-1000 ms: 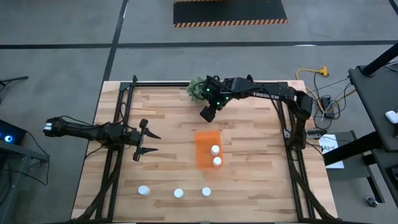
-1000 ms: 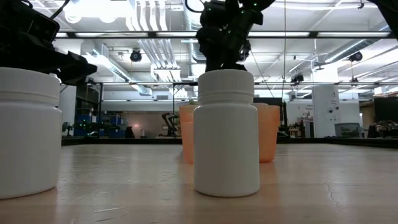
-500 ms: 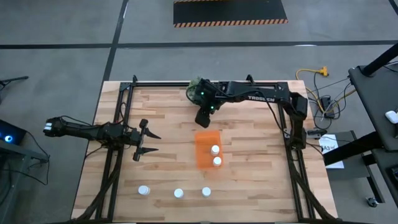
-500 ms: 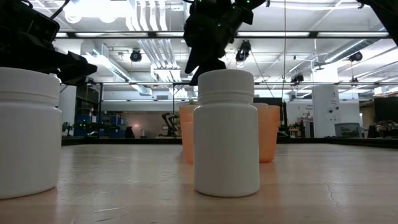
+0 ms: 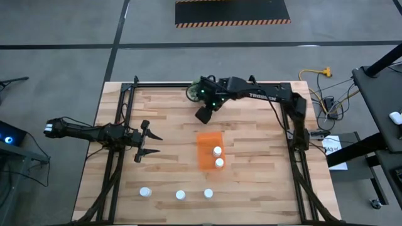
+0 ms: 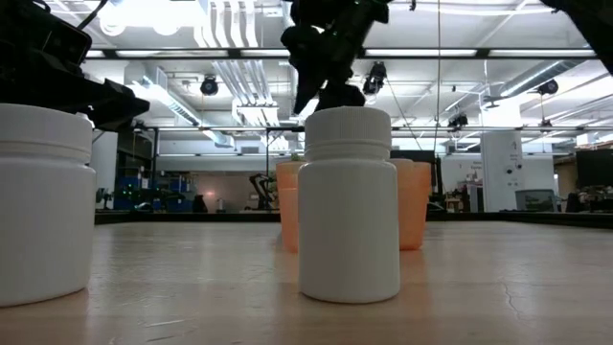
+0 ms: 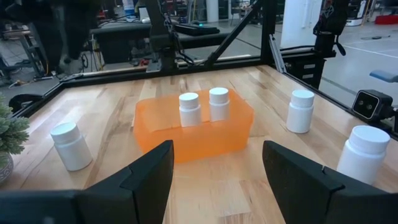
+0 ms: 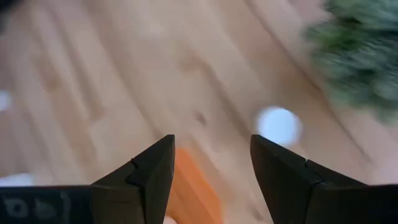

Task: Pick and place pill bottles into a basket
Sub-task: Put the white pill bottle into the orange bin

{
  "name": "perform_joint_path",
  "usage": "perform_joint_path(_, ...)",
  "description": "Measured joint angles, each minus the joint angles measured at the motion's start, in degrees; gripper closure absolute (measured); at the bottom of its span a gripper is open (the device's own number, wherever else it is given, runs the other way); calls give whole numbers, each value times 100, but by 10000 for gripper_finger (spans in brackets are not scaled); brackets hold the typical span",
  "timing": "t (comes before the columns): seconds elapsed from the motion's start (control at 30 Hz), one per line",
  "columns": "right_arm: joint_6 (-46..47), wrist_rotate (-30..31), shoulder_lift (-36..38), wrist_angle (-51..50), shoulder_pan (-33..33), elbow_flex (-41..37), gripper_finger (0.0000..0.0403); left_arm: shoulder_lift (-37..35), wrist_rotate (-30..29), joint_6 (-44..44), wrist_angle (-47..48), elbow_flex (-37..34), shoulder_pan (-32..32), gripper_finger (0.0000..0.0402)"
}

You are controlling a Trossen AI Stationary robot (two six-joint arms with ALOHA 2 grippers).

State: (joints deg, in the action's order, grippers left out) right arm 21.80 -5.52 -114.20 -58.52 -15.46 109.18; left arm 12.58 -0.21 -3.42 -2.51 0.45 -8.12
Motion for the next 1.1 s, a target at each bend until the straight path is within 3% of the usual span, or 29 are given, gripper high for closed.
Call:
perform_joint_path(0.2,361,851,-1525,-2599,-27,2593,204,8,0,1,-1,-1,0,173)
perform_joint_path(0.33,611,885,-1558,-2122,-95,1908,204,11,-3,0,4,0,2,173)
perform_joint_path(0.43,647,1284,-1468,-2404,-257,1661,204,2,-6,2,0,0,2,173)
perform_joint_path(1.1,372,1257,-1429,-1521,-320,1716,204,4,-2,2,0,0,0,173)
